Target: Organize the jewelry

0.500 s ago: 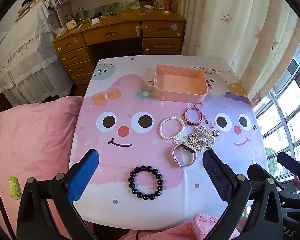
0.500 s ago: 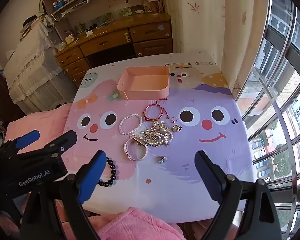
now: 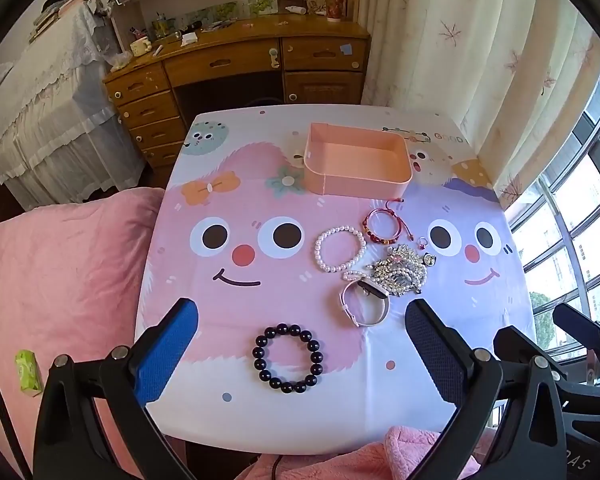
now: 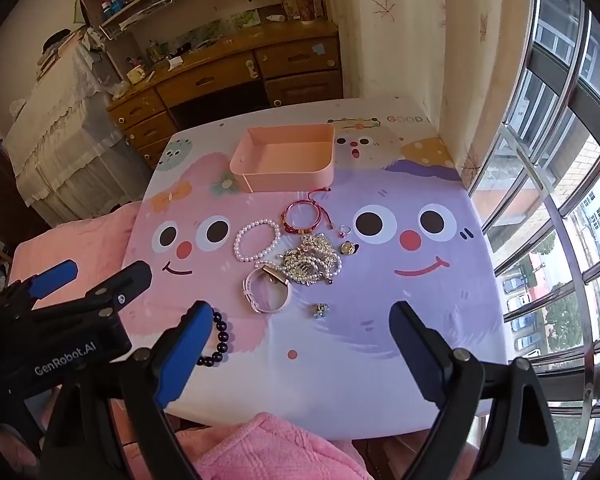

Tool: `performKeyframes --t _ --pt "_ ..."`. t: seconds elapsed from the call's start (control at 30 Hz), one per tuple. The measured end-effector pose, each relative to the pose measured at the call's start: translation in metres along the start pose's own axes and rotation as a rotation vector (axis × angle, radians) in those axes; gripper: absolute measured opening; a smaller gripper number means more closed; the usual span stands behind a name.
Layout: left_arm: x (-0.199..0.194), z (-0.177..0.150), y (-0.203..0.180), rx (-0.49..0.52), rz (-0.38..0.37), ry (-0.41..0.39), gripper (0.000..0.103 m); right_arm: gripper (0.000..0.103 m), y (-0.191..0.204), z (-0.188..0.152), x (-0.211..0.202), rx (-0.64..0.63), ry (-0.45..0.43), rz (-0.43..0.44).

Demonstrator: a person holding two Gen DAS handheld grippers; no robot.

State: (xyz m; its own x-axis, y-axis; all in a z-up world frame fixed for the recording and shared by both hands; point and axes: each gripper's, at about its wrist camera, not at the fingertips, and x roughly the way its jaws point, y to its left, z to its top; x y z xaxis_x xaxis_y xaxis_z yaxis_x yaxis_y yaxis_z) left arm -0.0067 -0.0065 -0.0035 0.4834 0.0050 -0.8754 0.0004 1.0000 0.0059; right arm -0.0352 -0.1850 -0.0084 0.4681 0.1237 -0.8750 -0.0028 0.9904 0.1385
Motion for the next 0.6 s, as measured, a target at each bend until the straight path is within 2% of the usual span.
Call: performKeyframes --t 0.6 --pt "-0.004 -0.003 -0.014 0.02 0.033 -0.009 0.102 0.091 -0.009 0.005 -0.01 0.009 0.005 -0.004"
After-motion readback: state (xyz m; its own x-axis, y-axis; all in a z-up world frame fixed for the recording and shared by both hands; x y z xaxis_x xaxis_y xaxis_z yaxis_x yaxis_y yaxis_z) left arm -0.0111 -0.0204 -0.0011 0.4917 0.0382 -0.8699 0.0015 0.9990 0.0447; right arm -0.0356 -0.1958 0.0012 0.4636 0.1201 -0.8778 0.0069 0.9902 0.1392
